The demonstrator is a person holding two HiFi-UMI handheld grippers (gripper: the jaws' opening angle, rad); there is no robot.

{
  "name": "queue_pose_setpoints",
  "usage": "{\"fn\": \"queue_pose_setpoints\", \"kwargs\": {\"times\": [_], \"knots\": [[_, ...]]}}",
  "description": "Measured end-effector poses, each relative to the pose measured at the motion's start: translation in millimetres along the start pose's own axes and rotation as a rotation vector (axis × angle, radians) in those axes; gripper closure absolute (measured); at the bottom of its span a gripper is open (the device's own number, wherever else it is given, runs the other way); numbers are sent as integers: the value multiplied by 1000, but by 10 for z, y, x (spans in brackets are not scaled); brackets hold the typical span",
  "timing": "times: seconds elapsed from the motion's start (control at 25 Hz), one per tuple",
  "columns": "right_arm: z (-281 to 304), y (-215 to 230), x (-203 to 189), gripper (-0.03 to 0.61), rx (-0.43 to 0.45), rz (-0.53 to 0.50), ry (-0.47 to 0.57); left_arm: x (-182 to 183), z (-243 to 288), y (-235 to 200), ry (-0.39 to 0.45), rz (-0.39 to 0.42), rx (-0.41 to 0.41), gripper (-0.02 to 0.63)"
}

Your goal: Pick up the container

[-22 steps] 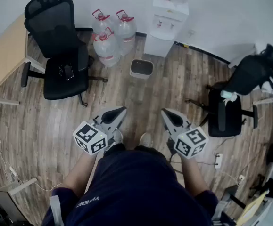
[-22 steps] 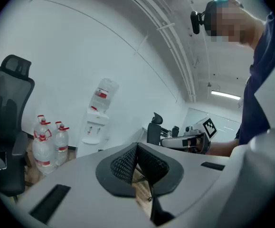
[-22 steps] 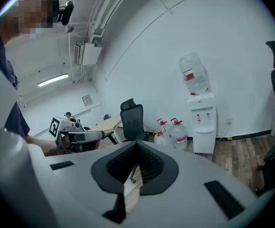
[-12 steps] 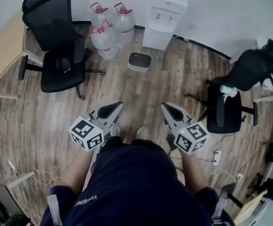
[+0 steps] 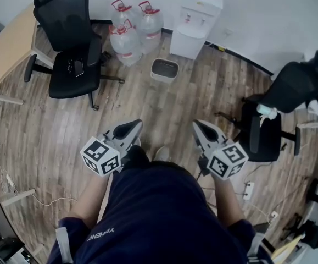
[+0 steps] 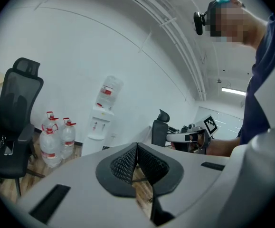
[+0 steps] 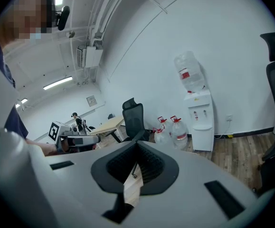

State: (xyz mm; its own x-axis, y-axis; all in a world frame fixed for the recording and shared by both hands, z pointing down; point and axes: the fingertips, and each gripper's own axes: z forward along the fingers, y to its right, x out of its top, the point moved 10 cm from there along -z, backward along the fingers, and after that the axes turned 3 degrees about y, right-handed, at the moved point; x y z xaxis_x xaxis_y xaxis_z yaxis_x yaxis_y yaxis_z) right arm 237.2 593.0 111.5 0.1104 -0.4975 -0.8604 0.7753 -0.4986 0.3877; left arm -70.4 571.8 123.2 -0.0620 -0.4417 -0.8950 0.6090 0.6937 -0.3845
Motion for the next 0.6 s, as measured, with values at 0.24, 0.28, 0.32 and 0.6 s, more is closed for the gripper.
{"fn": "queue_pose_setpoints", "kwargs": {"times": [0.24, 0.28, 0.32, 0.6], "knots": [[36, 95, 45, 561, 10, 4, -4, 43, 86, -56, 4, -3, 17, 589], [52, 117, 57, 561, 9, 2, -5, 49, 114, -79, 5, -3, 17, 589], [70, 143, 65, 561, 8, 1, -6, 49, 147, -107, 4, -3, 18, 589], [268, 463, 98, 561, -17, 9, -25, 41, 510, -406, -6, -14, 10, 589]]}}
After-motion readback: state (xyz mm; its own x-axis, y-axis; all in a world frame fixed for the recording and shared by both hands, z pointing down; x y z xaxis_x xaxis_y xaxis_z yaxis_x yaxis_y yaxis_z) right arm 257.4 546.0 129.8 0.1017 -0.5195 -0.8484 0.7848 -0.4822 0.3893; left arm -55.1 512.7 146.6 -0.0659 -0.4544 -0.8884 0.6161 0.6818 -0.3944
